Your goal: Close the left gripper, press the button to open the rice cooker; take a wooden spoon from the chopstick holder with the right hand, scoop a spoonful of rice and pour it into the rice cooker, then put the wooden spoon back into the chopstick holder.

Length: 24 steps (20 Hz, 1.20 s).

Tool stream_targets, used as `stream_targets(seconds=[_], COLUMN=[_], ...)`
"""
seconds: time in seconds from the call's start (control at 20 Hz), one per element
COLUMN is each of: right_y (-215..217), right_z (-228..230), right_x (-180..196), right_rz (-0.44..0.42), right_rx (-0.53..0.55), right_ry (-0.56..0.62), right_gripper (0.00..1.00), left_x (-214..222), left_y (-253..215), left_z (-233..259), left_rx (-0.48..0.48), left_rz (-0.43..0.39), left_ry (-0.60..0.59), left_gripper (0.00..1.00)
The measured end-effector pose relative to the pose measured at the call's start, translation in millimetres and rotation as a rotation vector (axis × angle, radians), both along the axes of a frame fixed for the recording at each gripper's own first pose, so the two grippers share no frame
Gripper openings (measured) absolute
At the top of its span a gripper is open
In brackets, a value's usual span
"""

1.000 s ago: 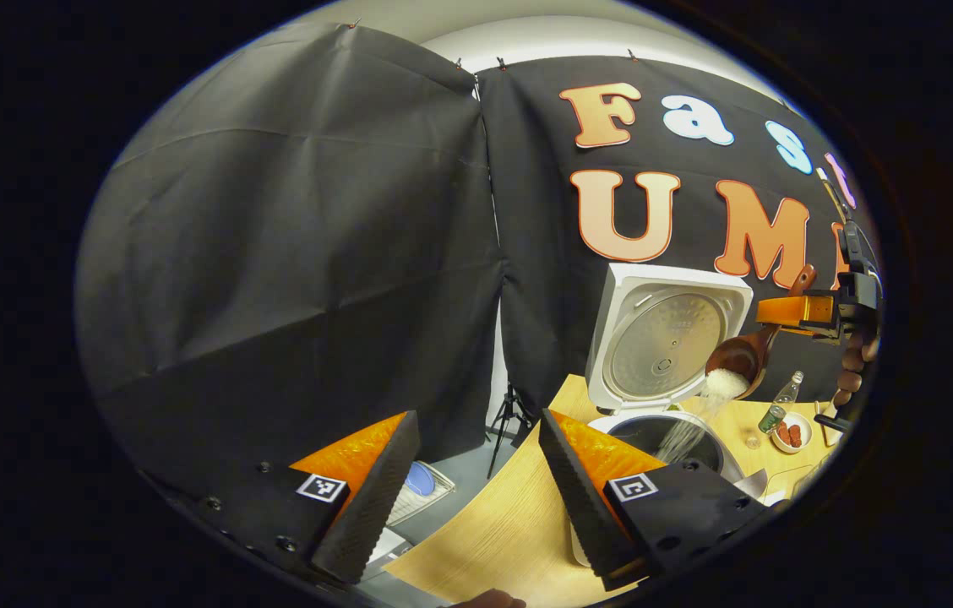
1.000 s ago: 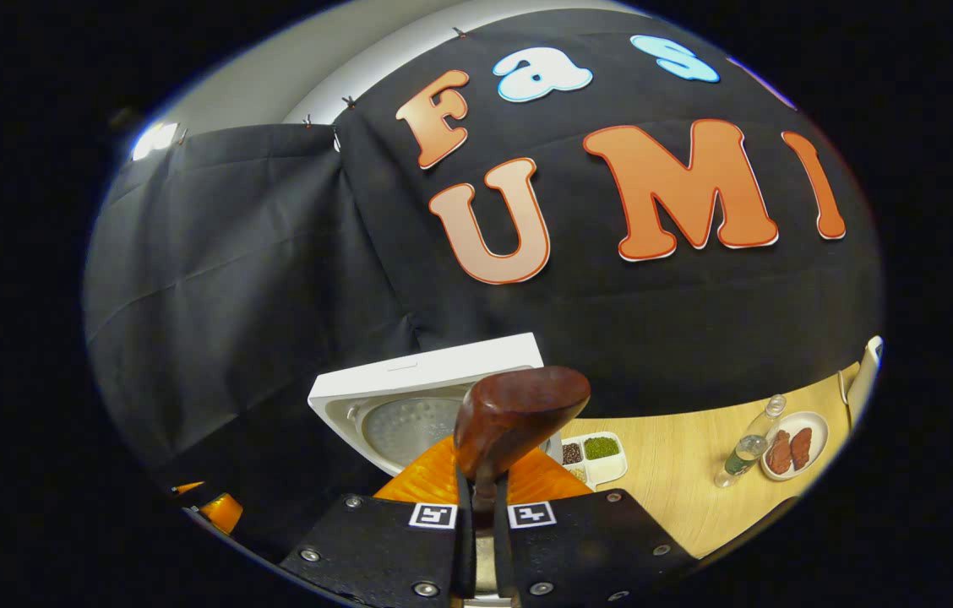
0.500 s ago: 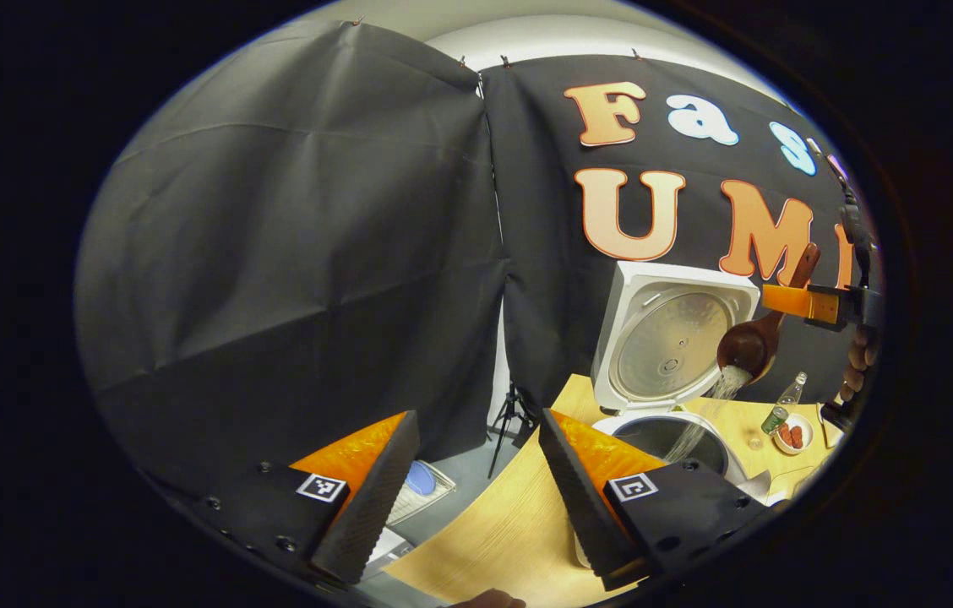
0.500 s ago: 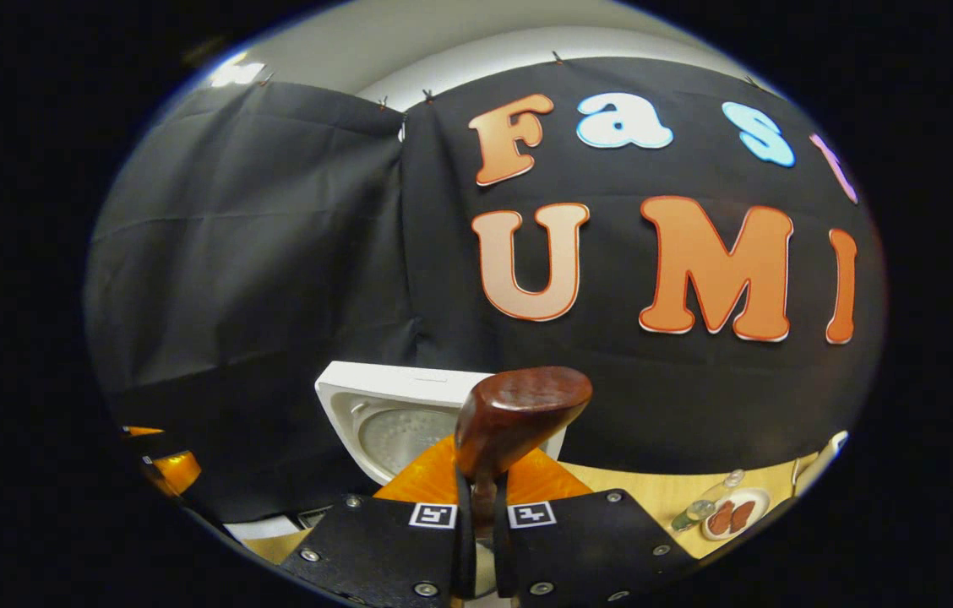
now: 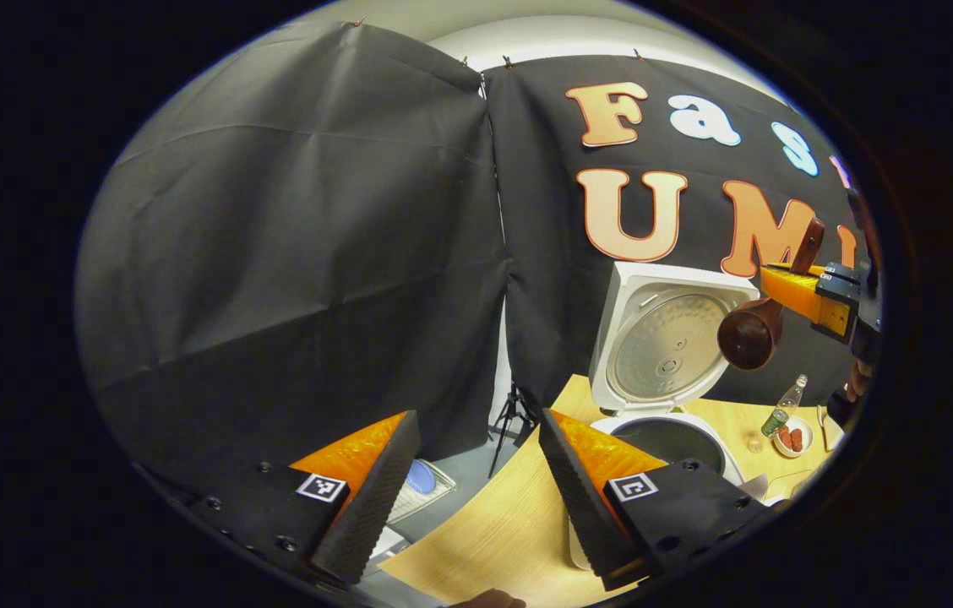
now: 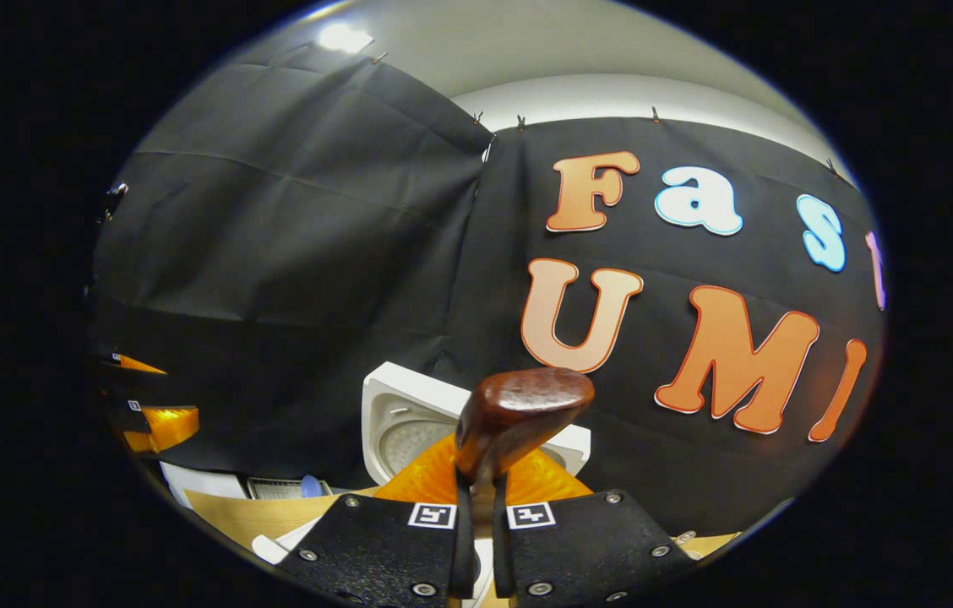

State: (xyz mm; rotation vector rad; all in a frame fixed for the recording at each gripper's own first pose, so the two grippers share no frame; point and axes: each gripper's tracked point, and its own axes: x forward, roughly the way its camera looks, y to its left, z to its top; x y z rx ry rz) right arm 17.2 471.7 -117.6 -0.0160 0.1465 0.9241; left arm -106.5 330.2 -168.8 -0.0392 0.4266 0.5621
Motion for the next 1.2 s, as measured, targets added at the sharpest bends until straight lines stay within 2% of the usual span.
stream_targets(seconds=[0.3, 0.55, 0.8, 1.2], right_y=[-51.6, -112.8, -181.9, -289.9], right_z=[-10.6, -36.5, -60.6, -110.6], right_x=[9.8, 23.3, 39.5, 47.6], right_rz=[-0.054, -0.117, -0.196, -0.326], right_rx=[0.056, 0.067, 0.075, 0.052], right_ry=[0.17, 0.277, 0.345, 0.453], right_gripper=[0.08, 0.08, 0.08, 0.08], left_x=[4.9, 25.9, 44.8, 63.2], left_y=[-30.1, -76.9, -125.2, -184.7], left_z=[6.8, 13.9, 26.5, 37.7], left_rx=[0.009, -0.014, -0.005, 0.007], left_rz=[-0.023, -0.075, -0.14, -0.195], left_ry=[0.003, -0.007, -0.021, -0.03], left_gripper=[0.97, 0.97, 0.97, 0.97])
